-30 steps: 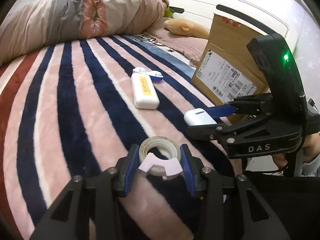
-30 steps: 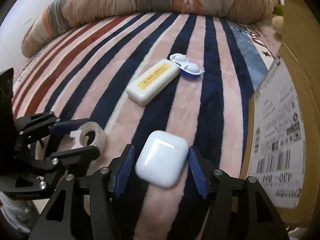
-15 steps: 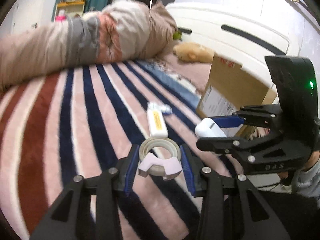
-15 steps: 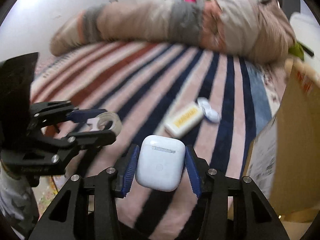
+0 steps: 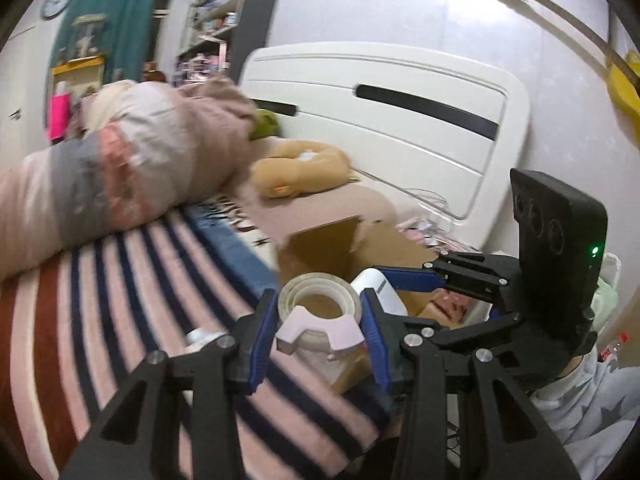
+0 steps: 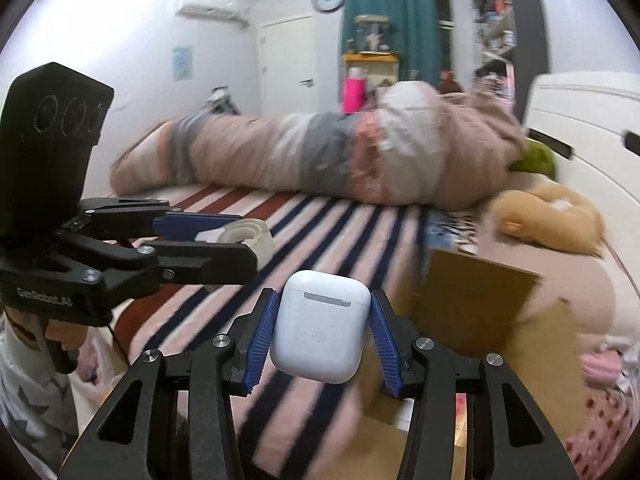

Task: Organize rigid objects
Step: 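Carry the tape roll and earbud case into the cardboard box and release both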

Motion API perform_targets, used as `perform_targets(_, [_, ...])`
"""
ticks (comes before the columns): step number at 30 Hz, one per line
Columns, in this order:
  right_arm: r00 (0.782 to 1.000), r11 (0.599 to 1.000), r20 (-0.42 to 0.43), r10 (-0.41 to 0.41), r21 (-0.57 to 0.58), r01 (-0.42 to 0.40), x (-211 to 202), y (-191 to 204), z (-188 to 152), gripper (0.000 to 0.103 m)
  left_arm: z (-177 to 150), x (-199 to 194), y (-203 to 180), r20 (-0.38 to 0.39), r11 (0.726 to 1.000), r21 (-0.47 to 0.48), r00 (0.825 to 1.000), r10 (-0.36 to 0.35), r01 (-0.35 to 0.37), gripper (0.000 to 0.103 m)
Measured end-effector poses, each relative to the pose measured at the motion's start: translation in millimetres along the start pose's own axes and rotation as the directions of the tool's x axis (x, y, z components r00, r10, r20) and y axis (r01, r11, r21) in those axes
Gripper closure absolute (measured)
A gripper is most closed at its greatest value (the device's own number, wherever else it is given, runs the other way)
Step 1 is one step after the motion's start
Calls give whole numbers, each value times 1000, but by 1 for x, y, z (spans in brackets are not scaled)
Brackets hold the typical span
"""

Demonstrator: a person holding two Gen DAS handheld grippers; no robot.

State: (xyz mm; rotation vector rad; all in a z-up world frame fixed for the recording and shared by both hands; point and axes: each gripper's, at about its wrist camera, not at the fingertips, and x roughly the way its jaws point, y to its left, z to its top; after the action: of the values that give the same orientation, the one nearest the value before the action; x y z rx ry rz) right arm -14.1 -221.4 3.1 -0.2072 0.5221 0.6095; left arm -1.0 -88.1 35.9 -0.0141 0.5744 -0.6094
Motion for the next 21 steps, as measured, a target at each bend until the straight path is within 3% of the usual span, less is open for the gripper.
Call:
perform_targets(6, [995, 991, -42, -85, 96, 89, -14, -70, -28, 60, 21, 55, -46, -92, 996, 63, 994, -54, 59, 65])
perform_targets(10, [994, 984, -81, -76, 156, 88, -8, -101, -46, 60, 21, 90, -61, -165, 994, 84, 985, -52, 66, 65])
perform_targets(21, [990, 983, -82, -116, 137, 127, -1, -124, -61, 60, 13, 122, -66, -253, 994, 94, 967, -38, 63, 65])
